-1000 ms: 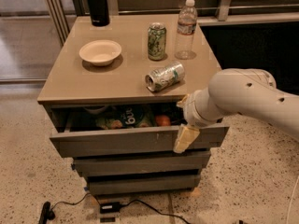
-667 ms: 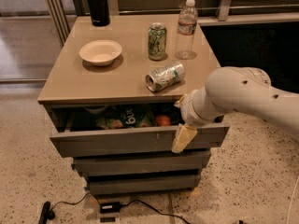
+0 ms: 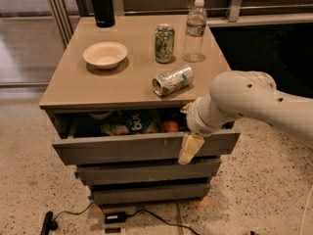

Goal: Open top drawer

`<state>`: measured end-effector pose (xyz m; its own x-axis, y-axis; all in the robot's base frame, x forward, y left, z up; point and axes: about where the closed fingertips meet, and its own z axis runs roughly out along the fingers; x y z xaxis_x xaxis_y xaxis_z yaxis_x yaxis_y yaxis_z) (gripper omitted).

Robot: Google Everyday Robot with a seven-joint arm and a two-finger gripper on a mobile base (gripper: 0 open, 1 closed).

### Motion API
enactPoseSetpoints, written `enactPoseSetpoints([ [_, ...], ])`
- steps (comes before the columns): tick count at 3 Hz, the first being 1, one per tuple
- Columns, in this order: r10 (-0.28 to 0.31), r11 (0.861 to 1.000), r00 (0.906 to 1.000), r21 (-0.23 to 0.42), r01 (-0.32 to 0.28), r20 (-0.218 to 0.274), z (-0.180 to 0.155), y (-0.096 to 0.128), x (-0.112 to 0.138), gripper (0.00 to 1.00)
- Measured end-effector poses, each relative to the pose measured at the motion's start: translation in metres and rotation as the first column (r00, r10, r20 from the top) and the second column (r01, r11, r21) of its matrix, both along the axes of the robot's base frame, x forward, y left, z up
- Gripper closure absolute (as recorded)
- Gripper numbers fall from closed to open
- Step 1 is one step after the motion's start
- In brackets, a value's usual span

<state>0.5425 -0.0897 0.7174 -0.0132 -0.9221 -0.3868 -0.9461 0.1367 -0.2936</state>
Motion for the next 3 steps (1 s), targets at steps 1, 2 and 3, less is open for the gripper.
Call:
enactPoseSetpoints([
  [1, -0.002, 1.000, 0.9999, -0.004, 0.002, -0.014, -0.003, -0.002, -0.007, 0.00],
  [2, -0.004, 1.000, 0.9996, -0.006, 0.004, -0.028, -0.006, -0.003, -0.016, 0.00],
  [3, -0.005, 1.000, 0.9988, -0.002, 0.005, -0.049, -0.012, -0.003, -0.024, 0.00],
])
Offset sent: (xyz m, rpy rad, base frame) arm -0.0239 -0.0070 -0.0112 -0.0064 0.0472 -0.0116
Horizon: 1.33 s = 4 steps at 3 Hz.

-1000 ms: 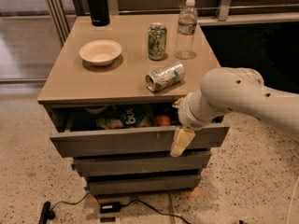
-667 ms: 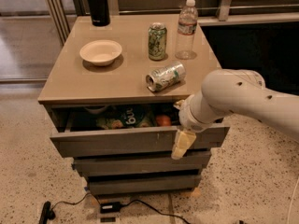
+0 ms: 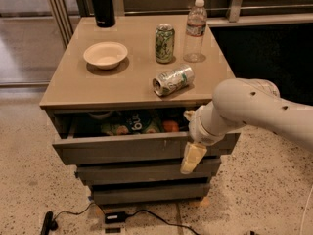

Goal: Open top drawer

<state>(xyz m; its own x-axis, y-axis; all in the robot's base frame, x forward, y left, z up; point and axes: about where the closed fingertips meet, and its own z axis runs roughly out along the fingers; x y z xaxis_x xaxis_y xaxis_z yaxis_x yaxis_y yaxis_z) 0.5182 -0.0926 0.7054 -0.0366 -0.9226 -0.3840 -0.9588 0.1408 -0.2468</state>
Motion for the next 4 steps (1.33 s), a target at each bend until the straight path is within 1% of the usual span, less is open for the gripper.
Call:
enactPoseSetpoints([
  [1, 0.006, 1.000, 0.9995, 0.008, -0.005, -0.032, -0.008, 0.003, -0.013, 0.00],
  [2, 0.009, 1.000, 0.9991, 0.010, -0.009, -0.042, -0.010, 0.005, -0.016, 0.00],
  [4, 0.020, 1.000, 0.9961, -0.019, -0.021, -0.086, -0.022, 0.006, -0.010, 0.00],
])
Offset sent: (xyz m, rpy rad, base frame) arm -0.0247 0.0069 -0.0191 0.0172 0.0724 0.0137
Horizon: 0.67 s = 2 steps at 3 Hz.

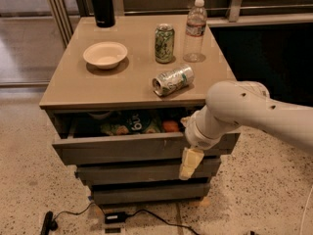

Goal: Open top drawer

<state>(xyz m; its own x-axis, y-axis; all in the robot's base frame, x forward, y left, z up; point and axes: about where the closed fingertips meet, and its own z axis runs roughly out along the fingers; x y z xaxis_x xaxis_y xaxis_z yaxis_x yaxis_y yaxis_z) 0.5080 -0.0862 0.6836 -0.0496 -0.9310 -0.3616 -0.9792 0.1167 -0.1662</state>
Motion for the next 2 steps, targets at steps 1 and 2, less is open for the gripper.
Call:
enactPoseSetpoints([
  [1, 0.002, 1.000, 0.9999, -0.026, -0.002, -0.015, -0.0063, -0.0027, 0.0064, 0.00],
  [2, 0.002, 0.999, 0.9994, -0.053, -0.004, -0.034, -0.0146, -0.0074, 0.0119, 0.00],
])
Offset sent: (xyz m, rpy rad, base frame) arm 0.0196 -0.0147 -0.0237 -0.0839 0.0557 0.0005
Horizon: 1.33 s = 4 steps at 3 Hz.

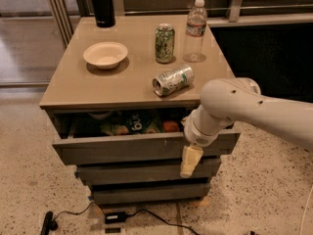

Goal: Open top drawer

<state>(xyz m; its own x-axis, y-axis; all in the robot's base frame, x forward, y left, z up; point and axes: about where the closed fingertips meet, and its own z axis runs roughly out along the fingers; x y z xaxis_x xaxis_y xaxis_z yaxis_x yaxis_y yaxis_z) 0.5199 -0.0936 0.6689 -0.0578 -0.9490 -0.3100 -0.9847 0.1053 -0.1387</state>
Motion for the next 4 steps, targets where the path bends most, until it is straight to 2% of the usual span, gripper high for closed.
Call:
enactPoseSetpoints([
  [3, 0.013, 0.999, 0.9956, -0.045, -0.017, -0.093, -0.015, -0.012, 0.003, 0.00],
  [4, 0.007, 0.999, 0.9937, -0.046, -0.012, -0.112, -0.012, -0.018, -0.005, 0.00],
])
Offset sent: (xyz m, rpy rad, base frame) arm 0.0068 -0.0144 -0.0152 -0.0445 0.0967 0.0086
